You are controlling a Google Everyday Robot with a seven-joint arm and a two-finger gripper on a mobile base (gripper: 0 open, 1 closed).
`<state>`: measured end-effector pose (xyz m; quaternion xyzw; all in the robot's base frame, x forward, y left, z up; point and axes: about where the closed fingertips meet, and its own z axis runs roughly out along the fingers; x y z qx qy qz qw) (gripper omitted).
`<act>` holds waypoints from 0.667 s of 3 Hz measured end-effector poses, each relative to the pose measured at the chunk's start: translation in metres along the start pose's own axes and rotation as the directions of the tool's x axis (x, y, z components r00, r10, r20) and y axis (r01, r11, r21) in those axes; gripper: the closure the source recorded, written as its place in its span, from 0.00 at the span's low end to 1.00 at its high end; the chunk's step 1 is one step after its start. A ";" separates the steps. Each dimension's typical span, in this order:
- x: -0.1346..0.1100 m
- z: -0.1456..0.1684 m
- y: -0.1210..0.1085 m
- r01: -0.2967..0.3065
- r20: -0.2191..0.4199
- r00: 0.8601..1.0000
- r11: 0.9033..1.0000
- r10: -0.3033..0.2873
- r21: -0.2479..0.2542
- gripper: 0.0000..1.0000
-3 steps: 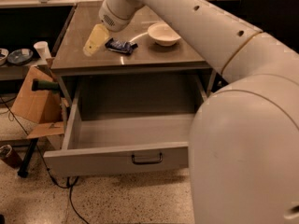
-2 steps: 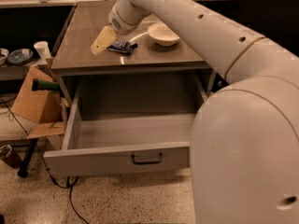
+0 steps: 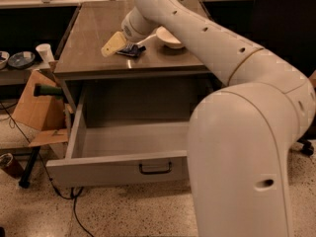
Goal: Place rxbar blueberry into top drawer
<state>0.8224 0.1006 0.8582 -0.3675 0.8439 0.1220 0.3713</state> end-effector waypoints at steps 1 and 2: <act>0.008 0.025 -0.005 -0.049 -0.008 0.999 0.999 0.049 -0.011 0.04; 0.012 0.037 -0.006 -0.067 -0.015 0.998 0.998 0.067 -0.019 0.25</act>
Offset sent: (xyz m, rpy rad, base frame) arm 0.0257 0.0066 -0.0400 0.0488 0.0645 -0.0470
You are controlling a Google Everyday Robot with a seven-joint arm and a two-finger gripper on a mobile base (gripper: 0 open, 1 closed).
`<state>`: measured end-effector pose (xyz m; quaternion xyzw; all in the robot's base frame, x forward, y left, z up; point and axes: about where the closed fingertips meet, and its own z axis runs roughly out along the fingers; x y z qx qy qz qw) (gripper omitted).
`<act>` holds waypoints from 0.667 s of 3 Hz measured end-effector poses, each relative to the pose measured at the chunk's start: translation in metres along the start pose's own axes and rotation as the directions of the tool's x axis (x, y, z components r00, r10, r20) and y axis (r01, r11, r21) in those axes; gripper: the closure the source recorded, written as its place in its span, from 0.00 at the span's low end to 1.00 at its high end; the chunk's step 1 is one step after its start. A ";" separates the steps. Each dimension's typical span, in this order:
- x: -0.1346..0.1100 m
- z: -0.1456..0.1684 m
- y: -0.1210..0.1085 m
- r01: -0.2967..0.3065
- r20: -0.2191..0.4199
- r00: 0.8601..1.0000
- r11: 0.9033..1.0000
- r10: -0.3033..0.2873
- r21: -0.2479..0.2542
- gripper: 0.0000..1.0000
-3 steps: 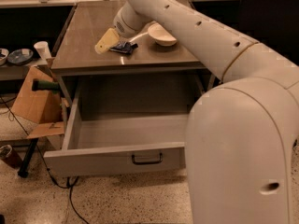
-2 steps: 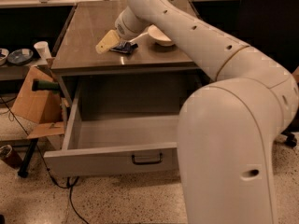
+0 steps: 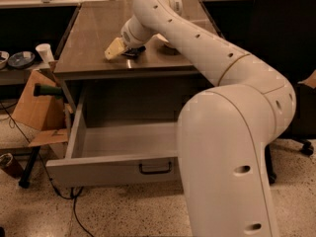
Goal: Place rxbar blueberry into top drawer
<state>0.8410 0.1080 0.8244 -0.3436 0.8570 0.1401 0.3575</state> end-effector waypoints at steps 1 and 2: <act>0.001 0.003 0.000 0.000 -0.007 1.000 1.000 0.000 -0.007 0.48; -0.003 -0.001 0.000 0.000 -0.007 1.000 1.000 0.000 -0.007 0.71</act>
Offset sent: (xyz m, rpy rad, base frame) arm -0.0062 -0.0031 0.0098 0.0008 -0.0179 0.0173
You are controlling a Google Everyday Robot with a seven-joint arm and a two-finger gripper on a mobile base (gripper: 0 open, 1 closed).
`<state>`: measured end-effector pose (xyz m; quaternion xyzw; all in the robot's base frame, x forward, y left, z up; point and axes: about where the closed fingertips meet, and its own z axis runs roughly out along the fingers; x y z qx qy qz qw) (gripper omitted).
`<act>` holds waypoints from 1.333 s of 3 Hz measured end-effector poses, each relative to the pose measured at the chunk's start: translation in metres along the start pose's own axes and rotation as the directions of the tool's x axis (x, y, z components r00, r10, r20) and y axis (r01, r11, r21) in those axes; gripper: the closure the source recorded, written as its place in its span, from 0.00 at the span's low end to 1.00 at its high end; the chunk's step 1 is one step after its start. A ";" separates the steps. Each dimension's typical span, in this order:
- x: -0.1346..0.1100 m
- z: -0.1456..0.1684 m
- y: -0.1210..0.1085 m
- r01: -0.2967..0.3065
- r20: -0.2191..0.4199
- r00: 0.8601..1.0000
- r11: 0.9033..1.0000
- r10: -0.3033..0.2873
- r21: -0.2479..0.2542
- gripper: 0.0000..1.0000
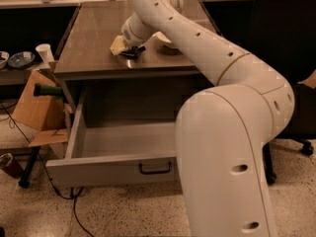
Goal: Place rxbar blueberry into top drawer
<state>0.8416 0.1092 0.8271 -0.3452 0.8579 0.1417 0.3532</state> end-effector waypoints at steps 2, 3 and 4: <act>0.003 -0.020 0.008 0.031 0.001 1.000 1.000 -0.031 -0.005 1.00; 0.020 -0.062 0.021 0.087 0.010 0.996 0.996 -0.087 -0.015 1.00; 0.033 -0.103 0.031 0.136 0.024 0.991 0.989 -0.135 -0.053 1.00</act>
Offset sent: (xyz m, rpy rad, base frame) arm -0.0798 -0.0305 0.0389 -0.0525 -0.0658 0.1023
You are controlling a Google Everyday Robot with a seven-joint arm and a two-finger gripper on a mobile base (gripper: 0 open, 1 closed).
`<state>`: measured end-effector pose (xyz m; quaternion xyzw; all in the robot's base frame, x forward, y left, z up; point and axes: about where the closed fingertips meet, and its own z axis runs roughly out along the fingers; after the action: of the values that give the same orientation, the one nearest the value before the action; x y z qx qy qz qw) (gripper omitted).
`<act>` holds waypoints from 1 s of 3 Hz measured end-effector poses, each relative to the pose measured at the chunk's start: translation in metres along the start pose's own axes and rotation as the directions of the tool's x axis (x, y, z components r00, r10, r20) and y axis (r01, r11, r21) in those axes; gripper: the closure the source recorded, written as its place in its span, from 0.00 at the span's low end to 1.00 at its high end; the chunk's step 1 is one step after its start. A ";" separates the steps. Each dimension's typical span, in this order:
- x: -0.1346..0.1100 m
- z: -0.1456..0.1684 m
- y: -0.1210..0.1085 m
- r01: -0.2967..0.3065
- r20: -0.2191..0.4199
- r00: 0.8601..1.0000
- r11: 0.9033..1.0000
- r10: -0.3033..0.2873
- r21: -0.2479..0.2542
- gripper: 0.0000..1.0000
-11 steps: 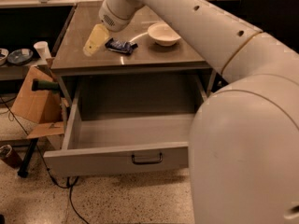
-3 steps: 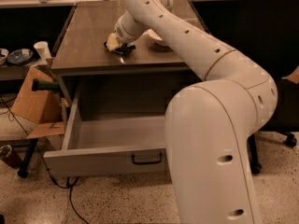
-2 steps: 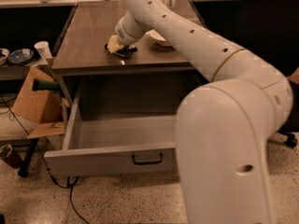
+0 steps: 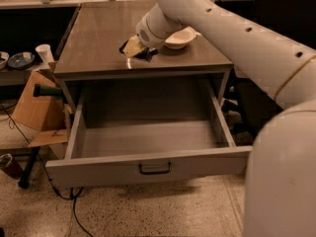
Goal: Place rxbar blueberry into top drawer
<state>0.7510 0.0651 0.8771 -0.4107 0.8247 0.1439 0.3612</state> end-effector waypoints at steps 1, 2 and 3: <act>0.015 -0.034 0.009 0.048 -0.018 0.999 0.998 -0.049 -0.040 1.00; 0.038 -0.059 0.013 0.084 -0.051 0.995 0.993 -0.088 -0.084 1.00; 0.069 -0.076 0.017 0.146 -0.073 0.985 0.980 -0.157 -0.136 1.00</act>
Offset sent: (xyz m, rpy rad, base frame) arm -0.0853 -0.0828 0.0181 -0.0930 0.0647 0.1789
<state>0.6741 -0.0046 0.8800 -0.5007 0.7941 0.1522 0.3090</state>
